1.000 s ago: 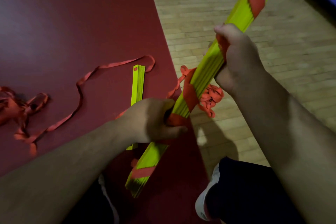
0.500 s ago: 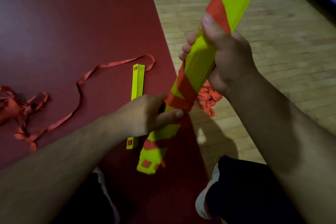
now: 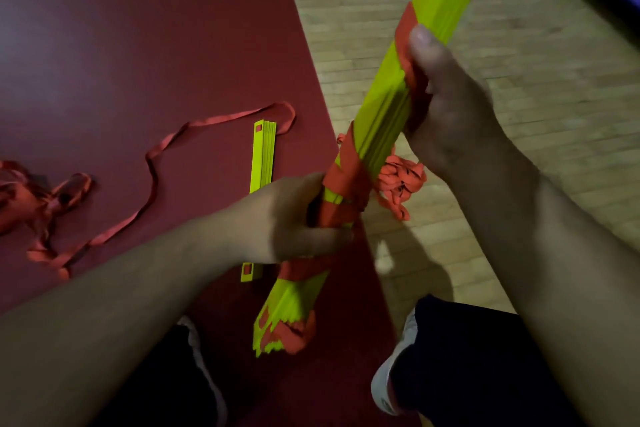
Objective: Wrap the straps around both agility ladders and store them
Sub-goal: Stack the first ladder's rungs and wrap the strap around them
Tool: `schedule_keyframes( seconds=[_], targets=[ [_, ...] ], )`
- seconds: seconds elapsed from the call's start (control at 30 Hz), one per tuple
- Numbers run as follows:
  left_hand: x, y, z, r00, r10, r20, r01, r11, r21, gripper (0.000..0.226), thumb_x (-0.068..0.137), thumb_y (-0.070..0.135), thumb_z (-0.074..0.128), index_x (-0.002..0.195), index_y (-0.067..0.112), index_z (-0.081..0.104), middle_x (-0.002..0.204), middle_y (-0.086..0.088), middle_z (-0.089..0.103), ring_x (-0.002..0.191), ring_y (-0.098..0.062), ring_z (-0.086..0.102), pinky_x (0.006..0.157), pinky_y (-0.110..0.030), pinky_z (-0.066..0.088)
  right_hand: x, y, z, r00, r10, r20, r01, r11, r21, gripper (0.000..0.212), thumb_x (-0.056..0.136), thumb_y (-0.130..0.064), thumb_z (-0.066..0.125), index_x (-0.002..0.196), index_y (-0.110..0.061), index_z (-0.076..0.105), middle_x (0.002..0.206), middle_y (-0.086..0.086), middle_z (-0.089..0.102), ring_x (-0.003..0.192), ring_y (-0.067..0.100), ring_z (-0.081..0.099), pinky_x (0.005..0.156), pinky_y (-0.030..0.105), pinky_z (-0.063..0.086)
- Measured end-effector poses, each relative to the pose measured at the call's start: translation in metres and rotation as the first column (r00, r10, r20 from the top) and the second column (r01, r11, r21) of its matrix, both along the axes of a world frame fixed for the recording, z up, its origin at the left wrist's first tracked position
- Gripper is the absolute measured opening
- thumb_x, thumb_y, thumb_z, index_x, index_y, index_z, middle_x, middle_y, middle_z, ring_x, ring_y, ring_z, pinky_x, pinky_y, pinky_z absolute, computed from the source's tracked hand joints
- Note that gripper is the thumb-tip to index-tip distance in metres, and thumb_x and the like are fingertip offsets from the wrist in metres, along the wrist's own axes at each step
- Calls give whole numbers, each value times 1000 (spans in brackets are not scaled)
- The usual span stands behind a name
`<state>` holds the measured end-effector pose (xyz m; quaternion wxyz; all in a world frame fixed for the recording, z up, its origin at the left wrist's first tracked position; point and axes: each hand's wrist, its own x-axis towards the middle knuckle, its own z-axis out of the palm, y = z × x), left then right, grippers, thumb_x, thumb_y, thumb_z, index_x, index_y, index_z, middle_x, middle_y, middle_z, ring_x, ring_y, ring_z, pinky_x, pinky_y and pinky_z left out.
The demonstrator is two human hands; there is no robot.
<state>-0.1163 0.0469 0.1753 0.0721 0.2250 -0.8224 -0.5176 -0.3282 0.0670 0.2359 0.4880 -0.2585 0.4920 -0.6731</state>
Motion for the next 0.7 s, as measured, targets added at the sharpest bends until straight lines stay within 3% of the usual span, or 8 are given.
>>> schedule_keyframes(
  seconds=[0.07, 0.13, 0.23, 0.33, 0.4, 0.5, 0.6, 0.7],
  targets=[
    [4, 1, 3, 994, -98, -57, 106, 980, 167, 27, 81, 34, 75, 102, 31, 58, 81, 16, 63, 73, -2, 59, 64, -25, 47, -5, 6, -1, 969, 242, 48, -237, 968, -83, 75, 59, -45, 91, 116, -11, 55, 100, 11, 70, 95, 27, 71, 82, 42, 58],
    [4, 4, 3, 990, -131, -42, 137, 972, 189, 25, 81, 31, 76, 98, 32, 58, 79, 15, 63, 71, -3, 59, 63, -24, 48, -5, 10, 1, 940, 327, 100, -313, 940, -137, 68, 69, -41, 85, 122, -12, 53, 104, 12, 73, 95, 27, 72, 82, 42, 59],
    [3, 4, 2, 992, -115, 49, 110, 991, 82, 23, 78, 48, 74, 91, 38, 57, 77, 7, 66, 69, -10, 63, 61, -29, 51, 9, 8, 9, 989, 142, 49, -142, 990, -19, 17, 92, -27, 65, 97, -13, 57, 72, 4, 63, 61, 19, 64, 66, 38, 56],
    [3, 3, -4, 979, -38, 199, 56, 995, -86, 39, 75, 64, 72, 90, 31, 58, 73, 12, 67, 67, 0, 62, 63, -29, 52, 15, -1, 5, 984, -143, -108, 160, 971, 177, 19, 89, -26, 74, 83, -14, 61, 59, 1, 57, 57, 20, 62, 65, 42, 60],
    [0, 4, -11, 960, 7, 279, 48, 980, -192, 51, 71, 74, 67, 96, 30, 60, 77, 9, 70, 73, -4, 67, 68, -35, 55, 13, -5, 0, 931, -290, -222, 342, 907, 245, 21, 81, -28, 80, 79, -15, 64, 54, -4, 60, 59, 18, 66, 65, 41, 62],
    [-2, 4, -11, 963, 106, 248, -8, 930, -367, 37, 77, 66, 70, 81, 33, 52, 60, 7, 56, 57, -8, 54, 56, -31, 45, 5, -6, -3, 902, -372, -220, 423, 863, 277, 25, 79, -32, 82, 75, -16, 63, 51, -8, 59, 56, 14, 63, 64, 33, 56],
    [2, -1, 5, 998, 16, 66, -10, 995, -97, 21, 85, 40, 75, 78, 37, 56, 57, 11, 56, 52, 2, 51, 50, -18, 38, -7, -3, 0, 985, -160, 69, 154, 984, 89, 27, 79, -33, 81, 85, -14, 63, 65, -1, 61, 64, 15, 63, 67, 35, 55],
    [3, 1, 18, 993, -112, -42, 119, 955, 272, 13, 86, 26, 75, 84, 35, 66, 70, 16, 66, 67, 2, 61, 60, -17, 46, -7, 5, 0, 940, 318, 127, -301, 944, -134, 70, 58, -44, 92, 110, -14, 57, 97, 10, 68, 92, 26, 68, 80, 40, 55]
  ],
)
